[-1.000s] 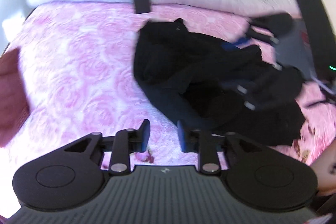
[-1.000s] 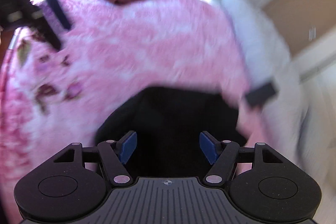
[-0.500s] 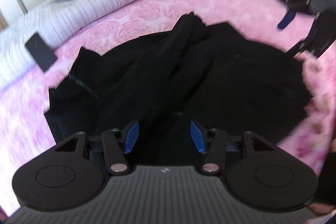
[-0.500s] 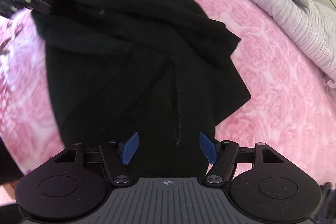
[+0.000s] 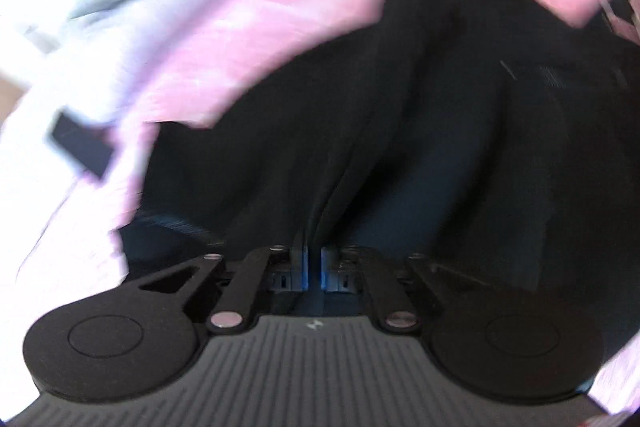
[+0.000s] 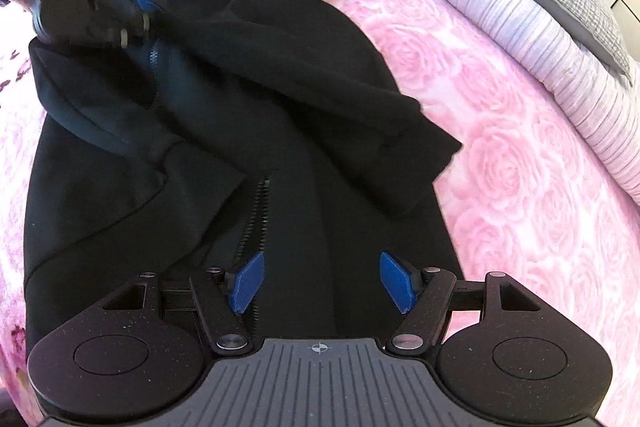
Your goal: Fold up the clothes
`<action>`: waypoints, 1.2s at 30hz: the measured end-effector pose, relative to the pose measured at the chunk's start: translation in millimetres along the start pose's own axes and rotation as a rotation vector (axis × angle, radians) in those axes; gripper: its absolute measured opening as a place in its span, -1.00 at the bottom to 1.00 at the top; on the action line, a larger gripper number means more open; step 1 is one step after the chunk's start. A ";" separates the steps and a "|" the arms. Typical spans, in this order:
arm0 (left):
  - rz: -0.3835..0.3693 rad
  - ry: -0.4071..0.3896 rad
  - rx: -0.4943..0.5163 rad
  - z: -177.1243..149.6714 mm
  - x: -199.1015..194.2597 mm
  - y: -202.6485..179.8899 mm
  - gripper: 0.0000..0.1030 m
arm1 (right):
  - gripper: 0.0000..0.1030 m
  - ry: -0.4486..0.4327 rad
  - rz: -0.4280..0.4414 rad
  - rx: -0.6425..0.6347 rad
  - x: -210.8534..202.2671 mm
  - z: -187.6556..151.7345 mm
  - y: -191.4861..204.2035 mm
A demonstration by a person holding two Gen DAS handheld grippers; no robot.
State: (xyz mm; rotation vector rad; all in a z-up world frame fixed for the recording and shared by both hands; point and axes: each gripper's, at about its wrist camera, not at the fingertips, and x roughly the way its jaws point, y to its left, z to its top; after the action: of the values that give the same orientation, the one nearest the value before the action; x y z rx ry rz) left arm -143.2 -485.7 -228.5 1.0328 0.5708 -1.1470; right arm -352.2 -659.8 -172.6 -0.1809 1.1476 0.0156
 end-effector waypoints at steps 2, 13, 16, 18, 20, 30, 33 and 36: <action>0.101 -0.015 -0.176 -15.2 -33.1 38.6 -0.92 | 0.32 -0.001 0.001 0.004 -7.1 -2.1 -6.4; 0.535 0.358 -0.738 -235.5 -124.4 204.5 0.19 | 0.32 0.027 -0.009 -0.014 34.5 46.0 -15.2; 0.461 0.359 -0.690 -243.3 -110.6 191.8 0.18 | 0.32 0.023 -0.013 0.017 50.9 70.9 -21.0; 0.385 0.339 -0.710 -239.3 -95.4 189.1 0.17 | 0.32 0.034 -0.035 0.049 64.7 87.8 -28.4; 0.295 0.323 -0.745 -232.5 -75.6 187.4 0.14 | 0.32 0.042 -0.045 0.085 82.3 103.7 -36.9; -0.018 -0.026 -0.522 -131.0 49.9 201.4 0.21 | 0.32 0.010 0.020 0.159 159.0 158.5 -66.0; -0.036 -0.055 -0.440 -105.6 103.0 215.3 0.21 | 0.32 -0.009 0.048 0.111 178.8 164.9 -70.2; -0.089 -0.035 -0.357 -85.8 145.8 226.7 0.21 | 0.32 -0.023 0.118 0.158 192.9 167.3 -82.8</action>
State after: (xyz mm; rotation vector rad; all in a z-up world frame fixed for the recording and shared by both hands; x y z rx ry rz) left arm 128.9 -464.6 -302.9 0.6856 0.7682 -1.0892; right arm -112.6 -731.6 -269.9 0.0269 1.1304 0.0314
